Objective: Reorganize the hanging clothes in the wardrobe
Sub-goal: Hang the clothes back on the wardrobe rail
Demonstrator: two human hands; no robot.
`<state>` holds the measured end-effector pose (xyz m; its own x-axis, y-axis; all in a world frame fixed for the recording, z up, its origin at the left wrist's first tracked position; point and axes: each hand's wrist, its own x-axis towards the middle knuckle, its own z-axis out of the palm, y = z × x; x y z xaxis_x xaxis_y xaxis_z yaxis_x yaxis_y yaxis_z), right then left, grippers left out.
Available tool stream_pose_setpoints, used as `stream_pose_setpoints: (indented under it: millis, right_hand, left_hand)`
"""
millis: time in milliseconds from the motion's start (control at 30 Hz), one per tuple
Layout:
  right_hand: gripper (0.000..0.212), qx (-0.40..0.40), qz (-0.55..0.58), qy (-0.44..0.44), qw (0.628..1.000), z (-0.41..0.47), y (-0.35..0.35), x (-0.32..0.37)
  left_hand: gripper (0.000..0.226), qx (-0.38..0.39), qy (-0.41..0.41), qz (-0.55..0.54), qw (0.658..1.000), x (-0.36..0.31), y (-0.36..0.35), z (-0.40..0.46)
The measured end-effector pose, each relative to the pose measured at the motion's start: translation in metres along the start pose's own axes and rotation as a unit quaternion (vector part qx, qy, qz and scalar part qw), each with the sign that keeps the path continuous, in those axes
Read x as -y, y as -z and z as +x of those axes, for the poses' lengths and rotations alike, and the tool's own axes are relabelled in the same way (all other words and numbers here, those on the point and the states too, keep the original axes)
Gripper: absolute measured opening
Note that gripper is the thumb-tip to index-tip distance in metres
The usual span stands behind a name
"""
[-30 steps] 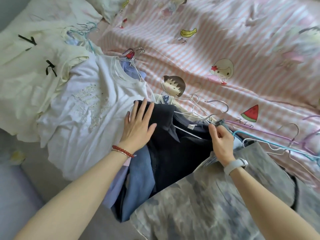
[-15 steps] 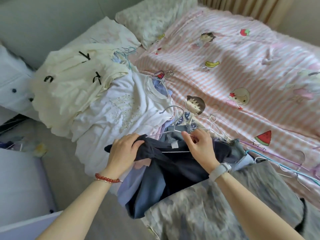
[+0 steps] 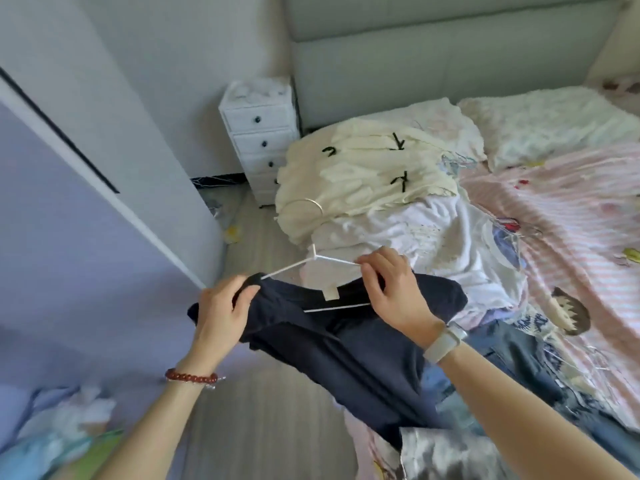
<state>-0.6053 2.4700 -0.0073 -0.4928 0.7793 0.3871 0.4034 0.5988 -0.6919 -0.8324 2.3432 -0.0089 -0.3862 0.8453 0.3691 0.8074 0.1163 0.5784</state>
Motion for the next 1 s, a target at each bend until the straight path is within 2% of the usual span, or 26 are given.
stream_pose_setpoints:
  millis: [100, 200, 300, 367, 467, 567, 600, 667, 767, 1000]
  right_hand:
    - [0.035, 0.019, -0.089, 0.098, 0.991, 0.014, -0.032, 0.044]
    - [0.042, 0.079, -0.161, 0.136, 0.974, 0.033, -0.072, 0.088]
    - [0.031, 0.165, -0.147, 0.179, 0.959, 0.049, -0.119, 0.136]
    - [0.026, 0.216, -0.115, 0.234, 0.941, 0.052, -0.15, 0.17]
    - [0.021, 0.259, -0.076, 0.309, 0.912, 0.048, -0.193, 0.223]
    - [0.017, 0.267, -0.027, 0.323, 0.908, 0.041, -0.238, 0.275]
    - [0.017, 0.259, -0.009, 0.317, 0.912, 0.04, -0.252, 0.292]
    - [0.018, 0.246, 0.018, 0.305, 0.92, 0.039, -0.279, 0.322]
    - [0.022, 0.241, 0.048, 0.278, 0.929, 0.04, -0.317, 0.363]
    - [0.03, 0.229, 0.138, 0.255, 0.929, 0.067, -0.38, 0.458]
  left_hand:
    - [0.01, -0.064, 0.068, 0.027, 0.995, 0.045, 0.07, -0.025]
    - [0.02, -0.127, 0.122, 0.049, 0.983, 0.084, 0.138, -0.053]
    - [0.024, -0.185, 0.151, 0.075, 0.968, 0.116, 0.195, -0.086]
    - [0.038, -0.222, 0.189, 0.099, 0.951, 0.137, 0.23, -0.109]
    - [0.053, -0.275, 0.247, 0.157, 0.916, 0.168, 0.276, -0.143]
    - [0.029, -0.309, 0.355, 0.199, 0.86, 0.198, 0.316, -0.171]
    - [0.026, -0.313, 0.396, 0.195, 0.841, 0.205, 0.327, -0.179]
    - [0.034, -0.321, 0.439, 0.197, 0.816, 0.215, 0.348, -0.194]
    - [0.044, -0.343, 0.41, 0.262, 0.803, 0.215, 0.377, -0.204]
    - [0.046, -0.368, 0.283, 0.452, 0.762, 0.19, 0.44, -0.169]
